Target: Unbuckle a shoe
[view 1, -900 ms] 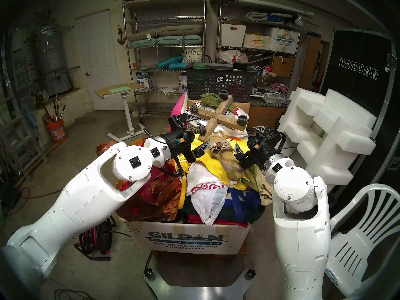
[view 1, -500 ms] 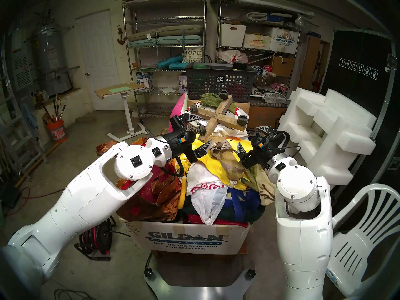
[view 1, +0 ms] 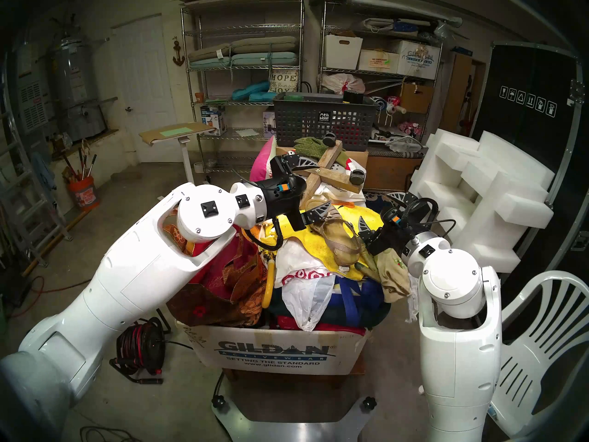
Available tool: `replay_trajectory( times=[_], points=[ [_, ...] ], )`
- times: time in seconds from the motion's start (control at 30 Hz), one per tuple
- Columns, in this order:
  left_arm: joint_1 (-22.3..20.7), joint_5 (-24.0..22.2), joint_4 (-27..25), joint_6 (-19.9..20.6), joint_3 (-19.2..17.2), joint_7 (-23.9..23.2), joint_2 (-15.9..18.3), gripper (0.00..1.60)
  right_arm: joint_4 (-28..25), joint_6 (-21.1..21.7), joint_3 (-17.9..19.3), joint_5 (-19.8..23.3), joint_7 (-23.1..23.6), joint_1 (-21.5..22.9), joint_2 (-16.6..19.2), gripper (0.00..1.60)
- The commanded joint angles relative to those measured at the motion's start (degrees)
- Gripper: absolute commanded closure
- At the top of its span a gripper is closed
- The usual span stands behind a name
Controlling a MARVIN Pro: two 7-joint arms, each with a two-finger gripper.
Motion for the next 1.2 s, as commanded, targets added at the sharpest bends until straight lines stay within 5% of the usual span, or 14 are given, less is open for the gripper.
replay_trajectory(
  times=[0.0,0.27,0.63,1.07,1.17],
  points=[
    [-3.93,-0.57,1.19,1.67,0.62,-2.03,-2.8,0.0,-1.41,-0.87,0.58,0.02,-0.79,-0.92,0.14,0.04],
    [-5.04,-0.14,4.15,1.81,2.07,-3.67,-3.97,0.0,0.19,-1.21,1.01,0.69,0.05,0.06,0.53,0.24],
    [-4.63,0.69,6.31,0.33,3.85,-4.49,-4.64,0.0,1.73,-1.28,0.73,0.85,1.51,0.16,1.17,0.21],
    [-6.17,1.08,10.21,-1.27,5.19,-6.86,-5.68,0.0,2.66,-1.12,0.12,0.54,1.96,0.04,1.41,0.52],
    [-6.65,1.48,11.41,-1.7,5.48,-7.44,-6.09,0.0,2.61,-0.91,0.12,0.58,2.07,-0.04,1.39,0.48]
  ],
)
